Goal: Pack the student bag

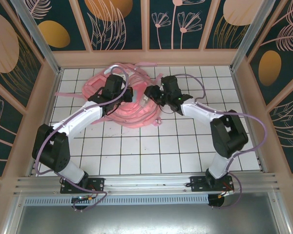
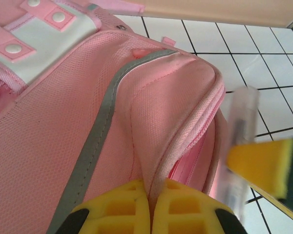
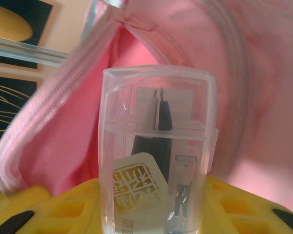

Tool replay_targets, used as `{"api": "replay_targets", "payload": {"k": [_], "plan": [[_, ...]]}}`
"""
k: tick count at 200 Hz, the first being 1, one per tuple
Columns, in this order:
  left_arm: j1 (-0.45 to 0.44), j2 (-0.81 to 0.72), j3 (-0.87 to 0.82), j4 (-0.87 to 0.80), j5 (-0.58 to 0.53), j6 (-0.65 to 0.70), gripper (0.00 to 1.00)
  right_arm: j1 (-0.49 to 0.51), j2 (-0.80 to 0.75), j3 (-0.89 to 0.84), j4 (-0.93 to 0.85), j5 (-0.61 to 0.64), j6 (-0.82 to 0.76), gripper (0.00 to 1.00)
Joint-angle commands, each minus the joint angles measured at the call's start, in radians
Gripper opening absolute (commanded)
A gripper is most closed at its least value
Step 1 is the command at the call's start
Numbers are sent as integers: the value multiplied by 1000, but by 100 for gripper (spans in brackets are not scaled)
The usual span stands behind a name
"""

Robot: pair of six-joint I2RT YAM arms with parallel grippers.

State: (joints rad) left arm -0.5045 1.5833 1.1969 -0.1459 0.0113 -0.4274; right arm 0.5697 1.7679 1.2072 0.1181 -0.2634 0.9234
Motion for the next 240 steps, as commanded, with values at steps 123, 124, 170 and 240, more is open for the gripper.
{"api": "replay_targets", "payload": {"k": [123, 124, 170, 240], "plan": [[-2, -20, 67, 78, 23, -47, 0, -13, 79, -1, 260, -109, 132, 48], [-2, -20, 66, 78, 24, -47, 0, -14, 81, 0, 260, -108, 131, 47], [-2, -18, 41, 115, 72, -81, 0, 9, 245, 206, 179, -88, 89, 26], [-2, 2, 21, 121, 126, -119, 0, 17, 247, 284, 94, -98, -31, 26]]}}
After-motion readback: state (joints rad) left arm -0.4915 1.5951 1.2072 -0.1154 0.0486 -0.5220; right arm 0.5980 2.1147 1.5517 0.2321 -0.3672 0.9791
